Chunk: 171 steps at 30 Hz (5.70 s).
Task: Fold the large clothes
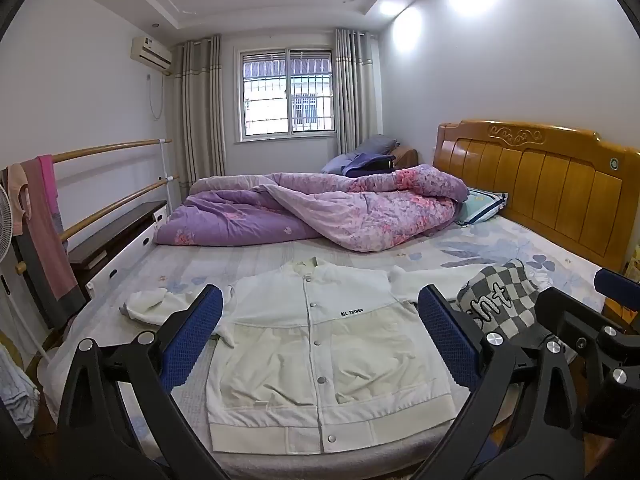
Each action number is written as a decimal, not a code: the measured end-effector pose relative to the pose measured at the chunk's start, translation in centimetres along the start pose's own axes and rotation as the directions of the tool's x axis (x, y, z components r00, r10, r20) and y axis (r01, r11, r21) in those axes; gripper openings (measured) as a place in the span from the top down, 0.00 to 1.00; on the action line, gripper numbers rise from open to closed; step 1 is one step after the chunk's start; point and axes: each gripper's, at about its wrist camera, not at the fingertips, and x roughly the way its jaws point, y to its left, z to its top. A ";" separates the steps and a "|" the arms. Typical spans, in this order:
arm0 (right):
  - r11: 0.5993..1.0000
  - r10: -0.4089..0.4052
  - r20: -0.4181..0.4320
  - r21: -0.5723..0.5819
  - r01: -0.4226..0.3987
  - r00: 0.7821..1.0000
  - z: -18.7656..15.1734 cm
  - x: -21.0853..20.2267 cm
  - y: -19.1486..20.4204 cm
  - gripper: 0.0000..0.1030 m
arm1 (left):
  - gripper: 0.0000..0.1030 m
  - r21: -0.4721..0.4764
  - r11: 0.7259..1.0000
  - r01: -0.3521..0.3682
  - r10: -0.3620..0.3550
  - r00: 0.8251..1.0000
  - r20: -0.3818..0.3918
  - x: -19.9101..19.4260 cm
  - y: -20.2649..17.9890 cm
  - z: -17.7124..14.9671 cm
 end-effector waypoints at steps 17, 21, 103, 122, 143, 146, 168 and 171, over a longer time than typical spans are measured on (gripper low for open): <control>1.000 0.001 -0.001 0.001 -0.001 1.000 0.0 0.0 0.1 0.07 | 0.05 0.000 1.000 -0.001 0.001 1.000 -0.004 0.0 0.0 0.0; 1.000 0.001 -0.001 0.001 -0.001 1.000 0.0 0.0 0.1 0.07 | 0.05 -0.001 1.000 -0.001 0.001 1.000 -0.003 0.0 0.0 0.0; 1.000 -0.002 -0.012 -0.001 0.002 1.000 -0.2 1.1 0.4 0.07 | 0.05 0.000 1.000 0.002 -0.002 1.000 -0.024 1.6 1.0 -1.0; 1.000 0.000 -0.020 0.001 0.000 1.000 -2.3 2.6 -0.6 0.07 | 0.05 -0.002 1.000 0.002 -0.002 0.999 -0.034 2.0 0.6 -2.1; 1.000 0.004 -0.085 0.001 -0.004 0.996 -2.2 5.4 -0.1 0.07 | 0.05 -0.006 1.000 -0.002 0.001 0.995 -0.103 5.1 1.2 -2.4; 1.000 0.012 -0.115 0.000 -0.013 0.993 -2.1 6.9 0.5 0.07 | 0.05 -0.010 1.000 -0.012 0.010 0.992 -0.130 6.5 1.7 -2.7; 0.976 0.208 -0.435 0.033 -0.215 0.876 -5.5 28.8 9.6 0.07 | 0.05 -0.101 0.984 -0.146 0.086 0.890 -0.449 24.0 16.1 -11.4; 0.968 0.239 -0.460 0.047 -0.245 0.855 -6.0 32.6 11.1 0.07 | 0.05 -0.161 0.974 -0.157 0.062 0.875 -0.481 26.5 20.3 -12.8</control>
